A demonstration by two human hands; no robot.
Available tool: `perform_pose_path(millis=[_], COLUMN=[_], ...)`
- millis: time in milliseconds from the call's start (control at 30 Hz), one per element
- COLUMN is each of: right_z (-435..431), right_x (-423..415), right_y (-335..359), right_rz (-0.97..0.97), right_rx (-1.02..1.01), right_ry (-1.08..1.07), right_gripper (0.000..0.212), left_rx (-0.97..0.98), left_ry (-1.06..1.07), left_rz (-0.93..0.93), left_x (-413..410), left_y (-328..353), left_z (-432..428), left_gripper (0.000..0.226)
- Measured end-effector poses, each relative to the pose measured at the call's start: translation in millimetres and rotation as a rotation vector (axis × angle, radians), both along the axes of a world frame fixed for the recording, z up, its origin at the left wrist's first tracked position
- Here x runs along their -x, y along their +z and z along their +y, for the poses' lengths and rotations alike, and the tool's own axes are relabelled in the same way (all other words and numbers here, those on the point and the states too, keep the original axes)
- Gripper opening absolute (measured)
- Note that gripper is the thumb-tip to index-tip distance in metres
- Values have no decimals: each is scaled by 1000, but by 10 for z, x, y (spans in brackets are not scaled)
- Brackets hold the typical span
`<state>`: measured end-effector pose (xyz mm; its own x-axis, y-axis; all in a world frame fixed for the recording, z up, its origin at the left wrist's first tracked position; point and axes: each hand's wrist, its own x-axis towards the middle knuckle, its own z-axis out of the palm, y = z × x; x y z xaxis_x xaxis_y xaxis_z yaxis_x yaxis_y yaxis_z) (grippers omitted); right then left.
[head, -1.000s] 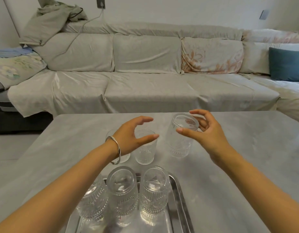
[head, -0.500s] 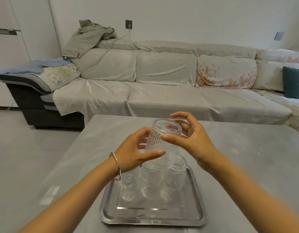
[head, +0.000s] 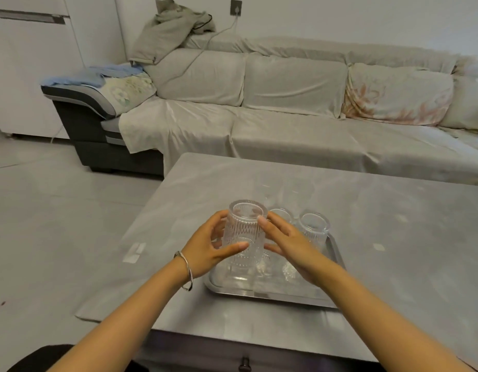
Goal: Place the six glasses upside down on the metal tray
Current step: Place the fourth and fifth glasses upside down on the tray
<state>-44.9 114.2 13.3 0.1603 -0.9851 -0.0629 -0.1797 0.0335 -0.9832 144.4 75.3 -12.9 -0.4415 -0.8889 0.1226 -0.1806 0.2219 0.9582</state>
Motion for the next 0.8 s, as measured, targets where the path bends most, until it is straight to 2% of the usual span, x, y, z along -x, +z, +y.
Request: perform_pose_path(millis=[133, 333, 500, 800], right_z=[46, 47, -13, -24], right_x=[-37, -75, -93, -57], right_y=[-190, -421, -530, -660], right_rz=[-28, 6, 16, -7], right_rx=[-44, -36, -39, -50], right_ry=[9, 4, 19, 16], right_gripper=[43, 60, 60, 50], left_rx=[-32, -6, -23, -42], left_ry=[-10, 50, 57, 33], left_rz=[-29, -112, -134, -108], left_x=[-12, -69, -109, -69], left_y=[-199, -424, -524, -590], left_z=[2, -30, -92, -96], left_gripper=[66, 66, 74, 72])
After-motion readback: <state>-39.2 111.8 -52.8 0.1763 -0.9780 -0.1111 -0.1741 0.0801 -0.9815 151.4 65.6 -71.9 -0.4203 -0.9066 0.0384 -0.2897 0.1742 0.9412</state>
